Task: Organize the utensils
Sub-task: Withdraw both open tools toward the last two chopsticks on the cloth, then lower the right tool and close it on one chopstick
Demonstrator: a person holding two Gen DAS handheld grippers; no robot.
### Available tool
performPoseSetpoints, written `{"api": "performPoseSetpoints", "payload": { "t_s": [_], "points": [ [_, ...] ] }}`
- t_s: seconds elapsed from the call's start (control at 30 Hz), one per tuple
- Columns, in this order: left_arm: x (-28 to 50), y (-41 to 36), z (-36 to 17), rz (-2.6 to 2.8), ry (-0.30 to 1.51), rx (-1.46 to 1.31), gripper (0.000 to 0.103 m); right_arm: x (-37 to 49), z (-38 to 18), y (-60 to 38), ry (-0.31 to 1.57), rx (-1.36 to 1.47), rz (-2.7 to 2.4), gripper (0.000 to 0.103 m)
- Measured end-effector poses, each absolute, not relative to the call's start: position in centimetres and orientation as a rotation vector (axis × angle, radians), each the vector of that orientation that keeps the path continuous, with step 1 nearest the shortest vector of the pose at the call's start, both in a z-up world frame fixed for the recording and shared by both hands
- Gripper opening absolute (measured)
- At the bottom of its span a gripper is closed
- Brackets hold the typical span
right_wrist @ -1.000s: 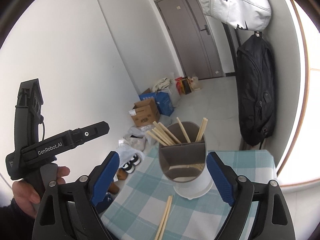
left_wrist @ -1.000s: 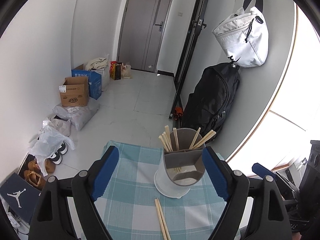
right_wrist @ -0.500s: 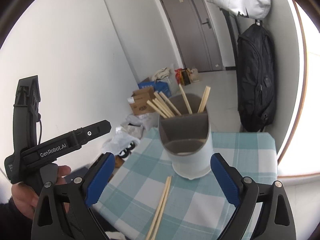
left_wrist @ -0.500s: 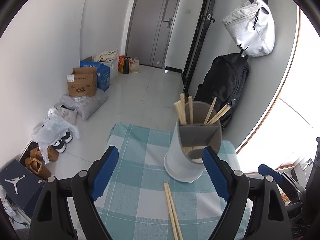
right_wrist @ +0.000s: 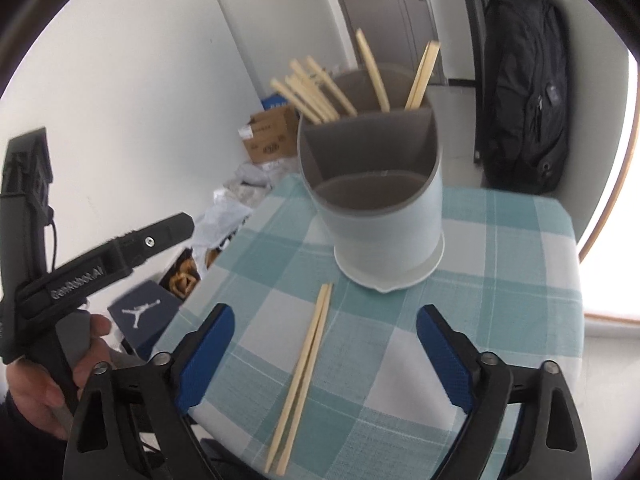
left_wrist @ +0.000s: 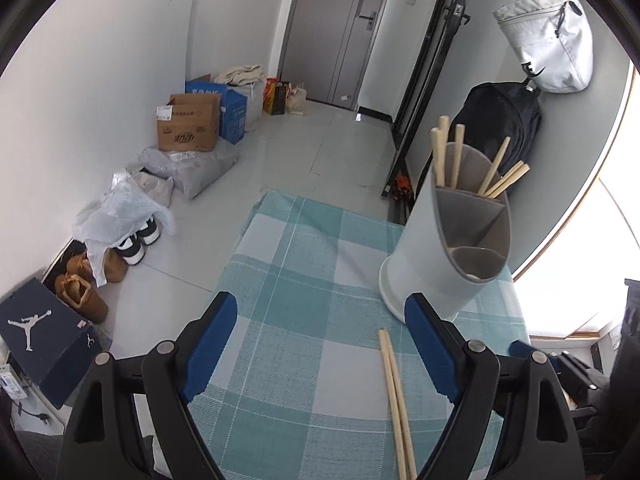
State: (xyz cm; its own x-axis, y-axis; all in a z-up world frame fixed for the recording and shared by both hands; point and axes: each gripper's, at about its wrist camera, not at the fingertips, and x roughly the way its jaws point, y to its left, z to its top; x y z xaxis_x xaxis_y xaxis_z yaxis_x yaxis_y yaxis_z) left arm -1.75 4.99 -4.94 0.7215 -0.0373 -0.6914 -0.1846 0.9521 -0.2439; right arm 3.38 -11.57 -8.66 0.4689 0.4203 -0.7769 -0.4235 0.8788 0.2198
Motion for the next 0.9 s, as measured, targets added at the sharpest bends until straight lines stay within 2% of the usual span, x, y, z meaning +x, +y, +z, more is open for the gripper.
{"api": "performPoseSetpoints", "payload": {
  "t_s": [0.03,0.1,0.2,0.37,0.47,0.9],
  "points": [
    [-1.7,5.2,-5.0,0.085,0.767,-0.312,0.083,3.6,-9.2,-11.2,0.973,-0.013,0.516,0.072],
    [-1.6,5.7,-5.2,0.094,0.771,-0.321,0.083,4.1,-10.7,-10.3,1.03,-0.042,0.506,0.064],
    [-1.3,6.5,-5.5,0.113,0.785,-0.335,0.083,4.8,-12.4,-9.1,1.092,-0.083,0.488,0.06],
    [-1.1,7.3,-5.8,0.115,0.808,-0.377,0.083,5.6,-14.0,-7.9,1.156,-0.155,0.444,0.048],
    [-1.0,7.5,-5.9,0.116,0.814,-0.379,0.083,5.8,-14.7,-7.3,1.179,-0.208,0.425,0.037],
    [-0.9,9.9,-6.5,0.15,0.845,-0.439,0.083,6.3,-15.0,-4.2,1.185,-0.312,0.392,0.028]
  ]
}}
